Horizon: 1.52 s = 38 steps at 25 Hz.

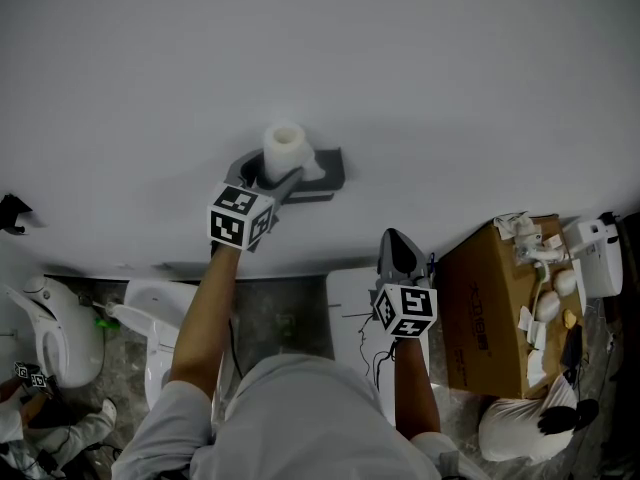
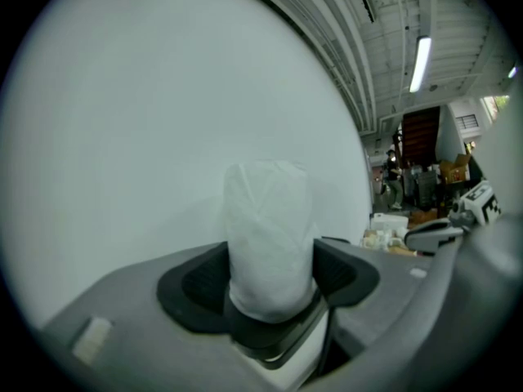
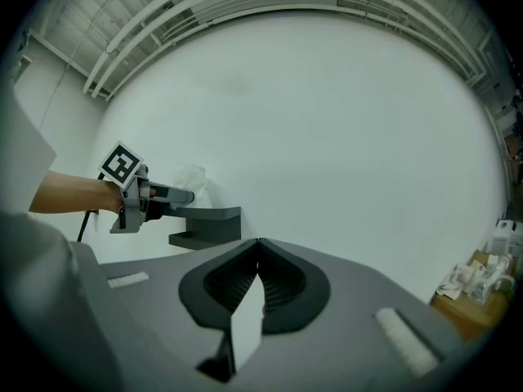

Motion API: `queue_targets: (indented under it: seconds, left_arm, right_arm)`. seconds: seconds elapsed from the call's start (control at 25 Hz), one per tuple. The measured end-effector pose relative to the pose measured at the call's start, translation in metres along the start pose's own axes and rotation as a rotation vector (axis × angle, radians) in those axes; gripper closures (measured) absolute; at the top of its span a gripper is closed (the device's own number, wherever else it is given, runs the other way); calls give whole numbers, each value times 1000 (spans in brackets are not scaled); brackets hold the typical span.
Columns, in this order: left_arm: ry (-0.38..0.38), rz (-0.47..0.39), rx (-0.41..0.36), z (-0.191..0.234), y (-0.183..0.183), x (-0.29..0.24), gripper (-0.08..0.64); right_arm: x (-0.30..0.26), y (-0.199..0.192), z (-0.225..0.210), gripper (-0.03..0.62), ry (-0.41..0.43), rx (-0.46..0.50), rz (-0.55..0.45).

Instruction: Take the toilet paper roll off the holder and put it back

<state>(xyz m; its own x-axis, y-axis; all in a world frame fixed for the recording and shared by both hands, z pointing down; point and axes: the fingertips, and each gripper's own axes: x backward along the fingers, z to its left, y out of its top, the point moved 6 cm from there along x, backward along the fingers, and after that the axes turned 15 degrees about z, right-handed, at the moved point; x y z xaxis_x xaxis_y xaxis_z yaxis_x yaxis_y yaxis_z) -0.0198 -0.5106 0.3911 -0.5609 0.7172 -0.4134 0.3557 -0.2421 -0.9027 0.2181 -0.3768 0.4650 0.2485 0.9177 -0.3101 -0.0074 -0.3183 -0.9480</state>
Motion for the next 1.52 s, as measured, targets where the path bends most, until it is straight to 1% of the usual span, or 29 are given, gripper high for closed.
queue_targets:
  seconds: [0.12,0.52,0.88,1.2,1.32,1.44,1.52]
  left_arm:
    - [-1,3,3,-1,-1,0,256]
    - [-12,12,8,-5,-2,0,204]
    - [9,-7,0,-8,4,11,193]
    - [31,-22,-5,-10,5,30,192]
    - [48,-35,-6,-11,7,42,202]
    - [62,-43,12,-12,5,54,255]
    - [73,-44,19,-13,2,62,277]
  right_arm:
    - [2,-1,-2,592,-1,-7,-3]
    - [4,-1,-3,591,3,-10,-3]
    - [12,-3,-3,591,1,-16,-8]
    - [14,-3,3,591,17,-16,-12]
    - [14,-5,7,592,25,-16,-6]
    - [14,-6,12,591,39,-15,-8]
    - [14,-5,15,592,41,2,-3]
